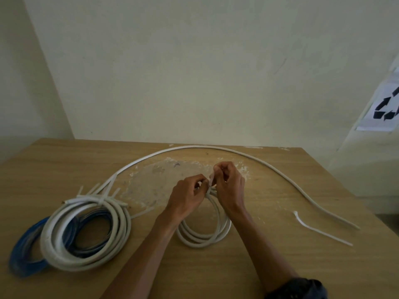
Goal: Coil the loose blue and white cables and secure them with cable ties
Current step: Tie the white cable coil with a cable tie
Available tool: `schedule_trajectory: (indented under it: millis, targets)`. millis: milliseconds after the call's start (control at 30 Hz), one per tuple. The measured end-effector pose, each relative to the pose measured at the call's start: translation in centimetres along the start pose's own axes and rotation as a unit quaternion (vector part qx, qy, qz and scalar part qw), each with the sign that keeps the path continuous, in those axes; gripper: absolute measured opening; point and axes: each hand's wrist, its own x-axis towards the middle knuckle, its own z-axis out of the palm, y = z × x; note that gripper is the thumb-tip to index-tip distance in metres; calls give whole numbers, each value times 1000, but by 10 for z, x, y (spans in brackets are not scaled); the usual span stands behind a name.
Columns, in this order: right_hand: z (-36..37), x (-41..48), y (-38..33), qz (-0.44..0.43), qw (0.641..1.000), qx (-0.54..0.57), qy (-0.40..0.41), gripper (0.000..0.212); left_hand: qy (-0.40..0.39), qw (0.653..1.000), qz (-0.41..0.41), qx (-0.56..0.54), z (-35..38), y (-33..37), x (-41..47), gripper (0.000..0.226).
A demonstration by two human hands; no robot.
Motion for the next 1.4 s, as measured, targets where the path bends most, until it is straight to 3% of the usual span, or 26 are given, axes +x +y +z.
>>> schedule_trajectory:
  millis: [233,467,567,700,767,867,967,1067,1167,1400]
  targets:
    - [-3,-4,4,16,996,0,-93,10,8,999,-10,-33,-5,-11,1,26]
    - [-1,-3,-4,-28,999,-23,7,11,-9,1000,18,-17,-3,3,3,24]
    - [-5,0,-4,-7,999,-27,33,12,-7,1000,23,-3,-3,8,3,21]
    - [1,-2,-6,-4,999,-31,22,11,1,1000,1,7,-2,2,0,37]
    - [2,-7,-6,-17,998,-46,-44,20,13,1000,-21,15,-5,-3,-1,47]
    - [-5,-16,-11,1,974,-53,-220,67,30,998,-51,24,-16,-11,-1,51]
    - [-13,-16,-10,-64,942,-165,-285,83,51,995,-76,31,-24,-22,2,53]
    - [-8,-16,-8,-143,927,-238,-251,52,60,993,-95,34,-25,-25,2,56]
    - [-6,-16,-7,-171,931,-232,-223,30,79,992,-89,32,-23,-23,3,60]
    - [-9,-16,-2,-197,948,-173,-181,24,88,993,-77,-10,-18,-17,0,52]
